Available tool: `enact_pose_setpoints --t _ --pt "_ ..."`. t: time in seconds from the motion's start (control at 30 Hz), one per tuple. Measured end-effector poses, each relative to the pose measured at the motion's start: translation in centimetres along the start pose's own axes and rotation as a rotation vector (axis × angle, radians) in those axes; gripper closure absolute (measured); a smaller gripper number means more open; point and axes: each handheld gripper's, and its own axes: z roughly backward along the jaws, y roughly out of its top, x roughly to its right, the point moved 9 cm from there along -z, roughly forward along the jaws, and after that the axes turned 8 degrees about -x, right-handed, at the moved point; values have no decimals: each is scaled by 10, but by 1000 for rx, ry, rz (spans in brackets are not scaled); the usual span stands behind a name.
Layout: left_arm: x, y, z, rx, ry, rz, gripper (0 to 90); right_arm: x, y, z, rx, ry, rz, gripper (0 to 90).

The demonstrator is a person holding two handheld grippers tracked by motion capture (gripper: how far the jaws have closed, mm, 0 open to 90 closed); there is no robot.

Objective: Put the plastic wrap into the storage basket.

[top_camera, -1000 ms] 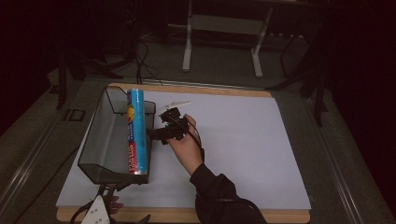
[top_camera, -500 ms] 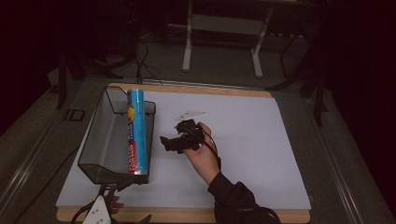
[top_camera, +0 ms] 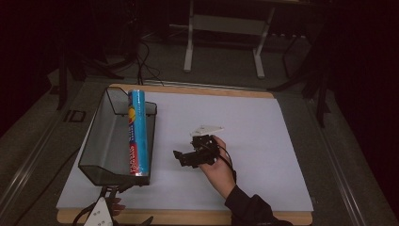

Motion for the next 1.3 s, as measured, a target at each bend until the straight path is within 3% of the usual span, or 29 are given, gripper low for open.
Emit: enact_pose_setpoints --t 0.53,0.6,0.87,1.0,1.23,1.3 --pt "1 0 -1 -2 0 1 8 18 -44 27 14 16 -28 114" --pt "1 0 -1 -3 0 3 8 21 -50 31 10 -4 -19 114" --pt "1 0 -1 -4 0 0 8 28 -69 48 29 7 -54 114" --pt "1 0 -2 -6 -1 1 8 32 -78 55 28 -9 -60 115" --pt "2 -1 -2 -8 -3 -1 8 44 -94 56 20 -53 -77 116" --pt "1 -1 -2 -9 -4 -2 8 47 -98 53 26 -44 -99 116"
